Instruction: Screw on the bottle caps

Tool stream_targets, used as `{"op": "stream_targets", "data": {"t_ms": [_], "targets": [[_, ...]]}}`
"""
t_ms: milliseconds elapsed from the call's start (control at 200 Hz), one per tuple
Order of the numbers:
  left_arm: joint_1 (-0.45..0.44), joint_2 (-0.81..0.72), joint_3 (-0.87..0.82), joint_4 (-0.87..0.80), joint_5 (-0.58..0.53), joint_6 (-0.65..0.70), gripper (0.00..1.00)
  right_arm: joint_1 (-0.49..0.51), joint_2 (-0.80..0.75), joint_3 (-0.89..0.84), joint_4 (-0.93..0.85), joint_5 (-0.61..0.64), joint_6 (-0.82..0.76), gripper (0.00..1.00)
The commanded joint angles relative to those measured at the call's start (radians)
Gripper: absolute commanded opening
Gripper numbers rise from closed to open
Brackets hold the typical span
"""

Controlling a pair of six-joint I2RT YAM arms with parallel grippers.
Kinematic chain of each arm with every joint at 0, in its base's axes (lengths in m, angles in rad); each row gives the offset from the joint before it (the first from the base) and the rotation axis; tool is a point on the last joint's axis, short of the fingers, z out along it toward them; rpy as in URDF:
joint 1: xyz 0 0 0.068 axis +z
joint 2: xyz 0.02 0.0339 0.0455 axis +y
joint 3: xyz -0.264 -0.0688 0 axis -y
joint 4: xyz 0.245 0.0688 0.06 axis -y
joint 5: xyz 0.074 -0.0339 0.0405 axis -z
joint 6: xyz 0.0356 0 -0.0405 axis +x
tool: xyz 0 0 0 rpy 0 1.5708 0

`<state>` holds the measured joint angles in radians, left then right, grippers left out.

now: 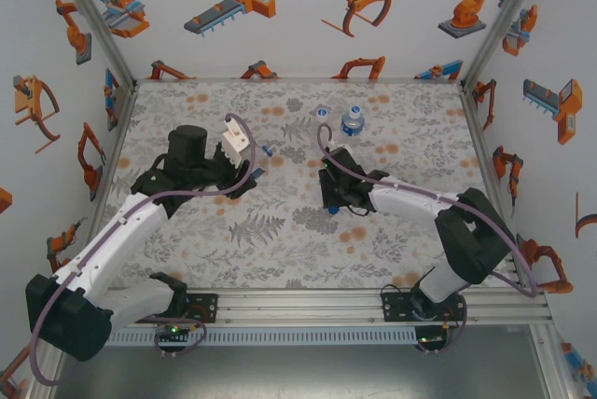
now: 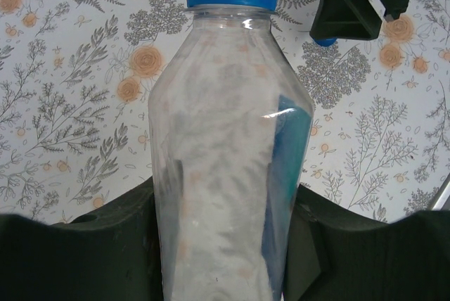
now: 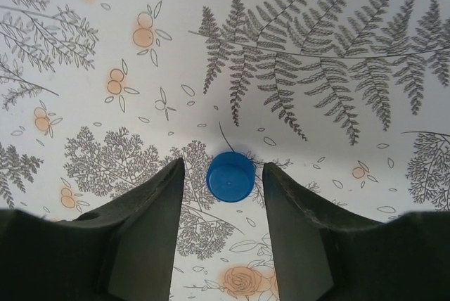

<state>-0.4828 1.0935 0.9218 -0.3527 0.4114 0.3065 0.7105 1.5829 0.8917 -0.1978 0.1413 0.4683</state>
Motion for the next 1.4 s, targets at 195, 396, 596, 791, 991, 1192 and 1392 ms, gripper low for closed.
{"op": "stream_targets", "data": {"t_ms": [195, 396, 596, 791, 991, 1192, 1392], "targets": [[0.007, -0.004, 0.034, -0.006, 0.009, -0.005, 0.11, 0.007, 0.077, 0.077, -0.093, -0.045, -0.013, 0.44], [0.006, 0.007, 0.041, -0.018, 0.009, -0.01, 0.11, 0.007, 0.094, 0.098, -0.13, -0.09, -0.014, 0.4], [0.006, 0.018, 0.047, -0.024, 0.008, -0.01, 0.11, 0.009, 0.109, 0.113, -0.159, -0.098, -0.014, 0.38], [0.006, 0.029, 0.052, -0.031, 0.004, -0.011, 0.11, 0.012, 0.129, 0.126, -0.168, -0.094, -0.018, 0.37], [0.006, 0.038, 0.058, -0.037, 0.004, -0.01, 0.11, 0.021, 0.142, 0.143, -0.192, -0.07, -0.035, 0.37], [0.006, 0.047, 0.063, -0.043, 0.003, -0.01, 0.11, 0.026, 0.154, 0.163, -0.218, -0.049, -0.05, 0.37], [0.006, 0.052, 0.067, -0.049, 0.003, -0.01, 0.11, 0.028, 0.162, 0.179, -0.229, -0.05, -0.054, 0.37]]}}
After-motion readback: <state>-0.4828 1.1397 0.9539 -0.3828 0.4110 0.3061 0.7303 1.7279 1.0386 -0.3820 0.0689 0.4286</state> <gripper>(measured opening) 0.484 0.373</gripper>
